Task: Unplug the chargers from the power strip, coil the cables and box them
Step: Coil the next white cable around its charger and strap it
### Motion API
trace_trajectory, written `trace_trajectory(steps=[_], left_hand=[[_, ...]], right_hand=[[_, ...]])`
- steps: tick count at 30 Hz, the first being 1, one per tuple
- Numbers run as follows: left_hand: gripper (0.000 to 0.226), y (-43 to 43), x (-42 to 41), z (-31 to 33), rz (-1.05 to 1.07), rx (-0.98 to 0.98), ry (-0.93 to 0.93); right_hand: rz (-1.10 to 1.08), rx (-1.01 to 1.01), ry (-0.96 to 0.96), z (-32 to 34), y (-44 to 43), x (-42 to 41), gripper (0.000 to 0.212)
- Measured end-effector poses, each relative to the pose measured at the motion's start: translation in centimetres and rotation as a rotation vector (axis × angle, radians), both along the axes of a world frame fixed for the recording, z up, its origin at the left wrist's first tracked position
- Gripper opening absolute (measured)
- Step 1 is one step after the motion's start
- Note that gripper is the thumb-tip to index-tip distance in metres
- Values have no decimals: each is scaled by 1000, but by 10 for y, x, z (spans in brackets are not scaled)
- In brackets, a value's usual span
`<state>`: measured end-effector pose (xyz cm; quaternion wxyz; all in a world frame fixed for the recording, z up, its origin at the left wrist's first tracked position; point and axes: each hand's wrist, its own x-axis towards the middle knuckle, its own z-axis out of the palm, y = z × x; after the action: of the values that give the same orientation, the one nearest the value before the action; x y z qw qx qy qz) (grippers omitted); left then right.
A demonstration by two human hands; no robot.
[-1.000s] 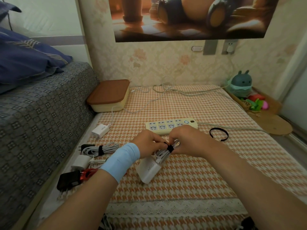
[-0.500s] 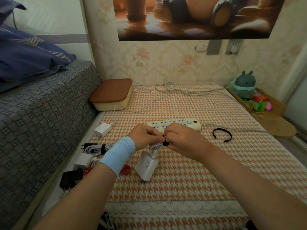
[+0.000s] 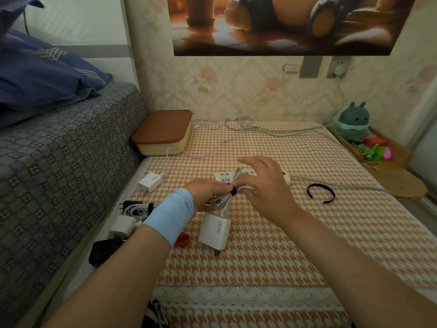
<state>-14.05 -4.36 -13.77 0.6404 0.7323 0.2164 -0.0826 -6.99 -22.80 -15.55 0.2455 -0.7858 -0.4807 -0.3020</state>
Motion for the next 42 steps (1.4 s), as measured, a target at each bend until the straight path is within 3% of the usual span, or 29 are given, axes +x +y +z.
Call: trace_trajectory(steps=[2, 4, 7, 12, 15, 17, 20, 25, 28, 32, 37, 39, 42], left_hand=[[26, -2, 1, 2, 67, 5, -8], [30, -9, 1, 3, 119, 26, -47], [26, -21, 5, -1, 161, 62, -126], [20, -31, 7, -6, 105, 201, -228], [18, -30, 6, -9, 62, 231, -207], [13, -28, 6, -7, 66, 116, -153], [33, -26, 8, -6, 71, 127, -162], [36, -30, 8, -6, 170, 251, -370], [33, -33, 9, -8, 227, 274, -365], [30, -35, 12, -10, 190, 339, -324], [45, -32, 3, 7, -73, 680, -308], [63, -28, 0, 8, -132, 761, -318], [88, -16, -2, 7, -153, 651, -372]], right_hand=[[-43, 69, 273, 1, 1, -9, 23], [-110, 211, 703, 6, 6, -20, 19], [-202, 418, 1239, 12, 12, -26, 31], [-155, 649, 1503, 14, 4, -23, 47], [-123, 670, 1546, 11, 0, -19, 57], [-90, 645, 1496, 8, -1, -19, 57], [-58, 622, 1399, 7, 3, -20, 58], [-18, 711, 1430, 6, 9, -19, 41], [-49, 673, 1518, 2, 12, -13, 22], [-97, 602, 1529, -4, 14, -10, 15], [-56, 593, 1435, -2, 12, -12, 10], [-14, 580, 1444, 1, 15, -13, 14], [31, 551, 1436, 4, 19, -13, 17]])
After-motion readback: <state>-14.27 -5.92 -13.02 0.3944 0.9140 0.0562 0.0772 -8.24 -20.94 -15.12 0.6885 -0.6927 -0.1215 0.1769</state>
